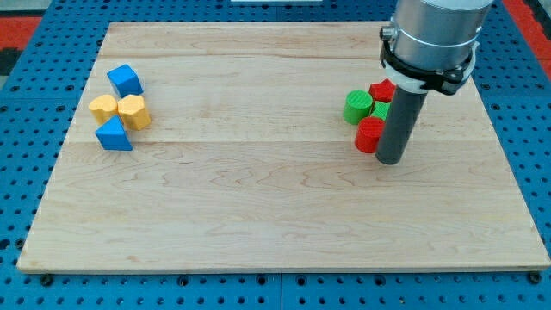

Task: Slide green circle a bit right

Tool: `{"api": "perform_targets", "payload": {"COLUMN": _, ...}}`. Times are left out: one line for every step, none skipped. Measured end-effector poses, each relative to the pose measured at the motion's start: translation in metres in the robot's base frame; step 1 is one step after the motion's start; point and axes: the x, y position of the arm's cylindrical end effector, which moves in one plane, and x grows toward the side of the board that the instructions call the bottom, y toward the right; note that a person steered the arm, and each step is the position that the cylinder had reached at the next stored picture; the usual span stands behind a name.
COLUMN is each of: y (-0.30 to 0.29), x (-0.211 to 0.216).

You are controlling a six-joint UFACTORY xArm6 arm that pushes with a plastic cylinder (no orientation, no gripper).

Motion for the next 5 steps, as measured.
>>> {"api": "perform_targets", "payload": {"y": 0.020, "x": -0.005}}
{"api": "perform_targets", "payload": {"y": 0.060, "x": -0.044}}
{"api": "perform_targets", "payload": {"y": 0.064, "x": -0.061}}
{"api": "perform_targets", "payload": {"y": 0.056, "x": -0.067}}
{"api": "perform_targets", "payload": {"y": 0.046, "x": -0.070}}
